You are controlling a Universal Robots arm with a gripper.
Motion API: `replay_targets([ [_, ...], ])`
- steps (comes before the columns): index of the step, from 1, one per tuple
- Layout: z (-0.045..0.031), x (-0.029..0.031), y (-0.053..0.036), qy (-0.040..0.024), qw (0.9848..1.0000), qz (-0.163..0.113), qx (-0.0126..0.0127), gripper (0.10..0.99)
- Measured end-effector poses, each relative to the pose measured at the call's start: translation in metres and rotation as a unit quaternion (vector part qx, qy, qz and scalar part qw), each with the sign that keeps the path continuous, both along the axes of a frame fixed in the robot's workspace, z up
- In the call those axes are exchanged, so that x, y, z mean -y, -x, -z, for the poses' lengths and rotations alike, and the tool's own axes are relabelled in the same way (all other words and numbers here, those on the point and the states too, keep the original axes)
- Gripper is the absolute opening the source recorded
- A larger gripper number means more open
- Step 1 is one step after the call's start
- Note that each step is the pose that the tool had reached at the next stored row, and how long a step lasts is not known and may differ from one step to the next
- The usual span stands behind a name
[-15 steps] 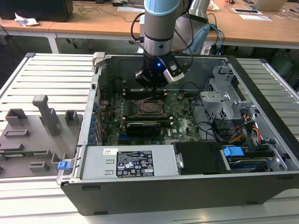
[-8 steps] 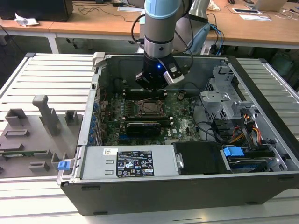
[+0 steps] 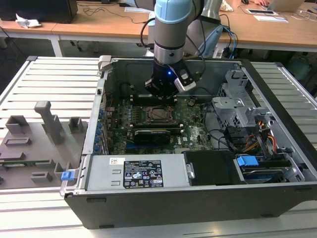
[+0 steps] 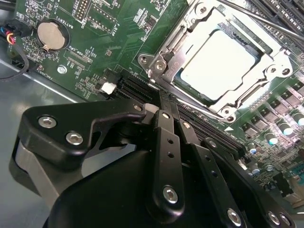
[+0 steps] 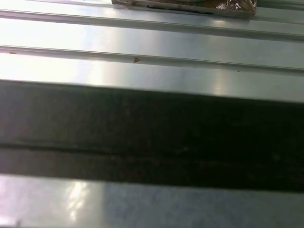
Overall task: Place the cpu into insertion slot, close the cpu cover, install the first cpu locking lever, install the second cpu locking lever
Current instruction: 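Install the first cpu locking lever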
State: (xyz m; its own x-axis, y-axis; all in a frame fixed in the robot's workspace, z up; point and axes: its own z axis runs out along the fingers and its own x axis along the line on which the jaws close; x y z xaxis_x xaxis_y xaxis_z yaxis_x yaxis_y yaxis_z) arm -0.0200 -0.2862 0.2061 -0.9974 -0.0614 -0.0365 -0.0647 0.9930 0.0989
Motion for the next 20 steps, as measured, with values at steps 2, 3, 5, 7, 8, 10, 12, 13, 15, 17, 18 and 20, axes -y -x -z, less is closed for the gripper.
replay_targets([
  [2,0.0006,0.0000,0.0000,0.0000,1.0000,0.000,0.0000,0.106],
  [3,0.0008,0.0000,-0.0001,0.0001,1.0000,0.000,0.0000,0.106],
  [5,0.0015,0.0000,-0.0002,0.0002,1.0000,0.000,0.0000,0.106],
  [7,0.0020,0.0000,-0.0002,0.0003,1.0000,0.000,0.0000,0.106],
  [8,0.0022,0.0000,-0.0002,0.0005,1.0000,0.000,-0.0001,0.106],
  [10,0.0026,0.0000,-0.0003,0.0009,1.0000,0.000,0.0000,0.106],
  [12,0.0027,0.0000,-0.0003,0.0009,1.0000,0.000,0.0000,0.106],
  [13,0.0026,0.0000,-0.0003,0.0009,1.0000,0.000,0.0000,0.106],
  [15,0.0019,0.0000,-0.0003,0.0009,1.0000,0.000,0.0001,0.106],
  [17,0.0008,0.0000,-0.0003,0.0008,1.0000,0.000,0.0001,0.106],
  [18,0.0007,0.0000,-0.0003,0.0007,1.0000,0.000,0.0001,0.106],
  [20,0.0007,0.0000,-0.0004,0.0012,1.0000,0.000,0.0001,0.106],
])
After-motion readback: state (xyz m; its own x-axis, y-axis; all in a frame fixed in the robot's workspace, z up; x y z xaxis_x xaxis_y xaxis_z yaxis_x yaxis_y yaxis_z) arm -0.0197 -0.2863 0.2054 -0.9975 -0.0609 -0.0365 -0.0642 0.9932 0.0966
